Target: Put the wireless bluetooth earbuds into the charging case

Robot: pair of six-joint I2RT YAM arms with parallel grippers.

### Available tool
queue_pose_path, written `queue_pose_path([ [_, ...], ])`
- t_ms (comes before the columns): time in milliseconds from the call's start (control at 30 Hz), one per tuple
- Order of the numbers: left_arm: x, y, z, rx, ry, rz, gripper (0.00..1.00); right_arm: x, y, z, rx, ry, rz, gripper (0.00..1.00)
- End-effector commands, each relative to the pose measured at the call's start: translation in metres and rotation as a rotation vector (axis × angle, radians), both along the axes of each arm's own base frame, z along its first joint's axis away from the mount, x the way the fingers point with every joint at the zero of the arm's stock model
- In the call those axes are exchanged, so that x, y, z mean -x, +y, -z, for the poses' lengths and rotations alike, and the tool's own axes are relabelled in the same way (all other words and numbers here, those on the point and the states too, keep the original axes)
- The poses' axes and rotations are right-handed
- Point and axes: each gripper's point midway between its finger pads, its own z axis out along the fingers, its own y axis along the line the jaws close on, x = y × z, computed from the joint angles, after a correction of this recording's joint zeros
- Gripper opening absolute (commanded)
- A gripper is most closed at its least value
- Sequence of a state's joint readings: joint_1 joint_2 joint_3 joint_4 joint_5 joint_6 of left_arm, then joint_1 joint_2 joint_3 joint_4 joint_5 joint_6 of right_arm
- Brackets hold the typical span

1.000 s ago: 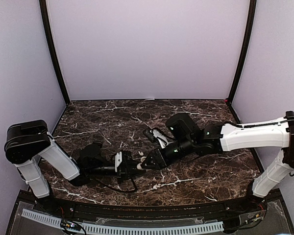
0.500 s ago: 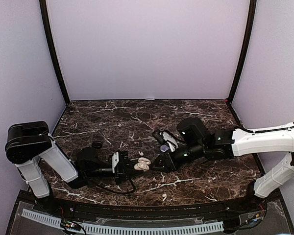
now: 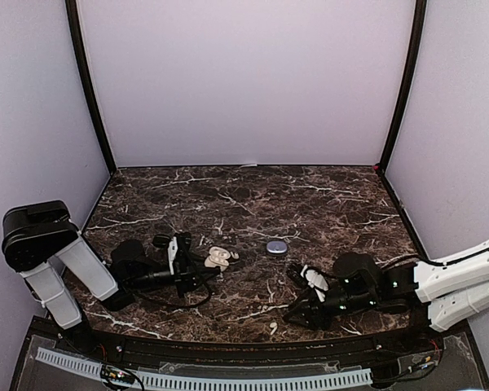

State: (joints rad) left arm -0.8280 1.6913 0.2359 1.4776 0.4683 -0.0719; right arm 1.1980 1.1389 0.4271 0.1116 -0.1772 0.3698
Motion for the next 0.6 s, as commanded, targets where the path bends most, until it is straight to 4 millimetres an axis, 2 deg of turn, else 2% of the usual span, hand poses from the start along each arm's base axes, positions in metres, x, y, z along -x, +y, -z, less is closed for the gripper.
queue_pose_path([
  [0, 0.003, 0.006, -0.021, 0.069, -0.008, 0.006, 0.03, -0.01, -0.013, 0.017, -0.031, -0.095, 0.07, 0.42],
  [167, -0.003, 0.009, -0.022, 0.066, 0.006, -0.021, 0.03, -0.002, -0.027, 0.046, 0.042, -0.075, 0.103, 0.41],
  [367, -0.007, 0.008, -0.025, 0.05, -0.011, -0.027, 0.03, -0.003, -0.023, 0.069, 0.139, -0.102, 0.159, 0.34],
  [567, -0.007, 0.008, -0.027, 0.05, -0.015, -0.026, 0.03, 0.002, -0.006, 0.083, 0.245, -0.226, 0.142, 0.28],
])
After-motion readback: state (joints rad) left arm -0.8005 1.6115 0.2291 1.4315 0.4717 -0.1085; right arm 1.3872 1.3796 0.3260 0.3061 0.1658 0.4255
